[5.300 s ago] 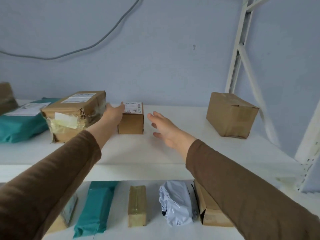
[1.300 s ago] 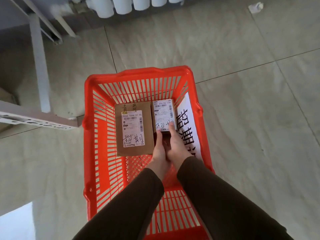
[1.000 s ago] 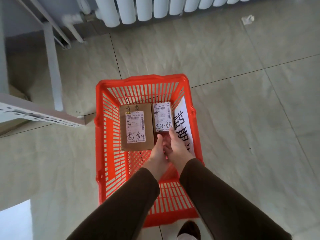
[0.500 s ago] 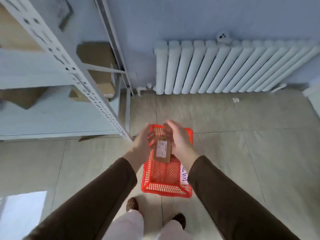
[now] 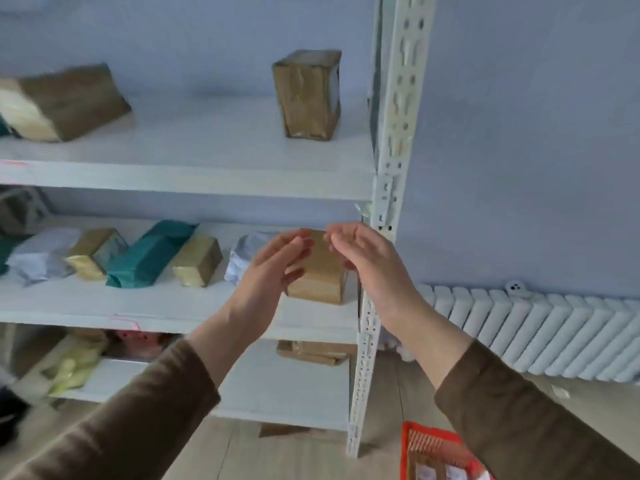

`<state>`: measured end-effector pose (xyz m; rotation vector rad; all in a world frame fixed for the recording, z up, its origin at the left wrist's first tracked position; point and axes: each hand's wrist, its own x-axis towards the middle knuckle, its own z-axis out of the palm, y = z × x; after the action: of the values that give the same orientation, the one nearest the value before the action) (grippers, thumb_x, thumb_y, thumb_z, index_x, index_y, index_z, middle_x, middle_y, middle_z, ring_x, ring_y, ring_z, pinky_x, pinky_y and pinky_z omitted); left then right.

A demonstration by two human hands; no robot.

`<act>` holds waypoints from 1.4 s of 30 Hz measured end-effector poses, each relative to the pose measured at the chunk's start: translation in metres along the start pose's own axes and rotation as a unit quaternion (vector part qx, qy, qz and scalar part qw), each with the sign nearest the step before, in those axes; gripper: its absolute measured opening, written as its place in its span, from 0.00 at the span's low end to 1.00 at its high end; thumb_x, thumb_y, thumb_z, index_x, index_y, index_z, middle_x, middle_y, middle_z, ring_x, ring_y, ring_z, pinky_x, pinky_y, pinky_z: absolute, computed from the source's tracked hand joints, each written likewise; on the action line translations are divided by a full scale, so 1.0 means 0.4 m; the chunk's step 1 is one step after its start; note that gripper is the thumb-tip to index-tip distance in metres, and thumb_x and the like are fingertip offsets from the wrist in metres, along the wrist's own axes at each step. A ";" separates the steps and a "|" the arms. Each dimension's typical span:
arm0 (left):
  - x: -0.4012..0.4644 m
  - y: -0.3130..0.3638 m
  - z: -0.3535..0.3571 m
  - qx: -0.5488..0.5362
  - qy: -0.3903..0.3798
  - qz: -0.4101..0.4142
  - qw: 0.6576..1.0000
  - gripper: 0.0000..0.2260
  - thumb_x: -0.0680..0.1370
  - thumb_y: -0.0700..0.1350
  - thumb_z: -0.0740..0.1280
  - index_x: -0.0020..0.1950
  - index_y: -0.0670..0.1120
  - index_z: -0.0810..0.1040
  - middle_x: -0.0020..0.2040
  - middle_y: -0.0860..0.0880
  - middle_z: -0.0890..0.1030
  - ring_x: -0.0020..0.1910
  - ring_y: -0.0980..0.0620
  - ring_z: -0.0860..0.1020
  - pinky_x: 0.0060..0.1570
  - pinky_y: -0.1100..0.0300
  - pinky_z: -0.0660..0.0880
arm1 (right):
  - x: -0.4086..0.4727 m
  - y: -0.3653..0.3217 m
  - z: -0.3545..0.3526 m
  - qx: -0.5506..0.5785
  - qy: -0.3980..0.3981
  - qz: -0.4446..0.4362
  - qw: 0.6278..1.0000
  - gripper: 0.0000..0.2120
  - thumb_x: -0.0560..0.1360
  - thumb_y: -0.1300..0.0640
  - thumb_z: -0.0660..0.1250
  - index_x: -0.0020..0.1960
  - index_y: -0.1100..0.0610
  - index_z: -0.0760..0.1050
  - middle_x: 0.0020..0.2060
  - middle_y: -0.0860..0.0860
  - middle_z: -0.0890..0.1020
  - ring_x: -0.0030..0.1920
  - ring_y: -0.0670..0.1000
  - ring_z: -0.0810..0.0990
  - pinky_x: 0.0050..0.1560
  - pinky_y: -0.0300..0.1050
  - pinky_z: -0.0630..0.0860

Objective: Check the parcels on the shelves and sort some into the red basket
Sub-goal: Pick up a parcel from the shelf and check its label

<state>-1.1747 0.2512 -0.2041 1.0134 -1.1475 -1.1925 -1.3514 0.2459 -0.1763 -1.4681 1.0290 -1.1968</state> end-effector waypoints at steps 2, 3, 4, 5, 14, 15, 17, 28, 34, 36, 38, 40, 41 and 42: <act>0.022 0.116 -0.089 0.019 -0.011 0.043 0.999 0.12 0.86 0.45 0.63 0.66 0.47 0.81 0.66 0.45 0.83 0.69 0.45 0.79 0.71 0.49 0.71 | 0.039 -0.089 0.080 -0.004 0.005 -0.042 0.999 0.10 0.80 0.48 0.69 0.59 0.50 0.82 0.55 0.42 0.85 0.57 0.39 0.81 0.62 0.41 0.74; 0.036 0.169 -0.126 0.026 -0.014 0.061 0.998 0.11 0.85 0.46 0.63 0.65 0.48 0.81 0.67 0.45 0.83 0.69 0.45 0.78 0.70 0.49 0.71 | 0.060 -0.129 0.111 -0.007 0.015 -0.059 0.998 0.11 0.80 0.47 0.69 0.61 0.49 0.81 0.57 0.41 0.84 0.59 0.38 0.80 0.64 0.42 0.74; 0.054 0.220 -0.157 0.029 -0.017 0.077 0.996 0.11 0.84 0.47 0.65 0.64 0.49 0.82 0.66 0.45 0.83 0.69 0.46 0.78 0.69 0.50 0.73 | 0.083 -0.168 0.135 -0.012 0.026 -0.075 0.997 0.13 0.80 0.46 0.69 0.62 0.47 0.81 0.58 0.40 0.83 0.60 0.38 0.79 0.67 0.44 0.74; 0.074 0.267 -0.180 0.031 -0.023 0.091 0.995 0.11 0.83 0.49 0.66 0.63 0.51 0.82 0.66 0.46 0.83 0.69 0.47 0.79 0.67 0.52 0.74 | 0.106 -0.205 0.153 -0.016 0.037 -0.088 0.995 0.14 0.80 0.44 0.68 0.64 0.46 0.80 0.60 0.39 0.82 0.62 0.38 0.78 0.70 0.46 0.73; 0.402 0.448 -0.207 0.072 -0.046 0.059 0.995 0.22 0.83 0.53 0.68 0.76 0.48 0.72 0.68 0.51 0.76 0.75 0.48 0.71 0.73 0.52 0.70 | 0.392 -0.354 0.170 -0.051 0.124 -0.052 0.990 0.25 0.83 0.41 0.60 0.78 0.49 0.66 0.65 0.41 0.75 0.62 0.41 0.73 0.67 0.46 0.68; 0.436 0.455 -0.197 0.076 -0.044 0.044 0.995 0.26 0.82 0.54 0.68 0.78 0.48 0.69 0.71 0.51 0.74 0.76 0.48 0.70 0.74 0.51 0.69 | 0.427 -0.351 0.163 -0.044 0.130 -0.035 0.990 0.27 0.83 0.40 0.60 0.79 0.49 0.64 0.68 0.42 0.73 0.65 0.42 0.72 0.68 0.47 0.67; 0.505 0.470 -0.176 0.083 -0.037 0.017 0.996 0.31 0.81 0.57 0.69 0.81 0.48 0.65 0.77 0.49 0.69 0.77 0.47 0.67 0.76 0.51 0.67 | 0.503 -0.341 0.147 -0.036 0.141 -0.004 0.989 0.33 0.81 0.36 0.61 0.82 0.47 0.59 0.78 0.44 0.65 0.77 0.48 0.64 0.76 0.54 0.61; 0.699 0.478 -0.135 0.068 -0.088 -0.061 0.992 0.17 0.85 0.56 0.61 0.71 0.50 0.72 0.75 0.49 0.74 0.73 0.46 0.72 0.77 0.48 0.66 | 0.681 -0.348 0.206 0.036 0.197 0.085 0.976 0.29 0.80 0.32 0.60 0.72 0.50 0.70 0.62 0.50 0.79 0.53 0.50 0.78 0.46 0.47 0.75; 0.610 0.461 -0.289 0.005 -0.141 0.009 0.990 0.18 0.84 0.50 0.65 0.74 0.48 0.69 0.58 0.52 0.80 0.56 0.54 0.79 0.51 0.60 0.75 | 0.635 -0.292 0.347 0.072 0.240 0.031 0.968 0.24 0.78 0.33 0.64 0.69 0.43 0.67 0.64 0.49 0.78 0.63 0.52 0.77 0.68 0.62 0.75; 0.553 0.450 -0.373 -0.002 -0.170 0.054 0.984 0.20 0.84 0.48 0.66 0.75 0.50 0.67 0.65 0.50 0.81 0.59 0.55 0.80 0.48 0.63 0.75 | 0.588 -0.275 0.424 0.073 0.254 -0.018 0.964 0.18 0.80 0.36 0.63 0.66 0.43 0.69 0.62 0.48 0.79 0.63 0.51 0.78 0.70 0.61 0.74; 0.495 0.441 -0.456 0.002 -0.198 0.105 0.974 0.21 0.84 0.48 0.67 0.76 0.52 0.67 0.69 0.52 0.80 0.63 0.56 0.80 0.51 0.65 0.77 | 0.539 -0.257 0.499 0.085 0.269 -0.066 0.957 0.15 0.82 0.39 0.62 0.64 0.44 0.70 0.62 0.49 0.80 0.64 0.51 0.78 0.71 0.61 0.73; 0.434 0.435 -0.532 0.020 -0.222 0.165 0.961 0.24 0.84 0.47 0.67 0.79 0.55 0.67 0.71 0.56 0.78 0.67 0.60 0.78 0.57 0.68 0.78 | 0.493 -0.242 0.565 0.129 0.265 -0.104 0.950 0.14 0.84 0.42 0.60 0.66 0.47 0.72 0.63 0.50 0.81 0.65 0.52 0.80 0.71 0.59 0.74; 0.407 0.432 -0.567 0.040 -0.225 0.197 0.953 0.26 0.83 0.48 0.68 0.80 0.57 0.66 0.73 0.58 0.75 0.70 0.63 0.74 0.62 0.70 0.75 | 0.471 -0.237 0.595 0.164 0.256 -0.112 0.946 0.16 0.84 0.43 0.59 0.68 0.48 0.73 0.63 0.51 0.82 0.65 0.52 0.80 0.71 0.58 0.74; 0.386 0.426 -0.599 0.074 -0.216 0.232 0.946 0.27 0.83 0.49 0.69 0.81 0.58 0.66 0.76 0.60 0.71 0.74 0.65 0.70 0.69 0.68 0.72 | 0.453 -0.230 0.619 0.200 0.250 -0.112 0.941 0.19 0.85 0.43 0.57 0.70 0.50 0.74 0.63 0.51 0.83 0.66 0.53 0.80 0.71 0.57 0.74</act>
<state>-0.9102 0.1155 -0.0557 0.5449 -1.7324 -0.9725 -1.0733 0.1276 -0.0702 -0.9948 0.8800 -1.8858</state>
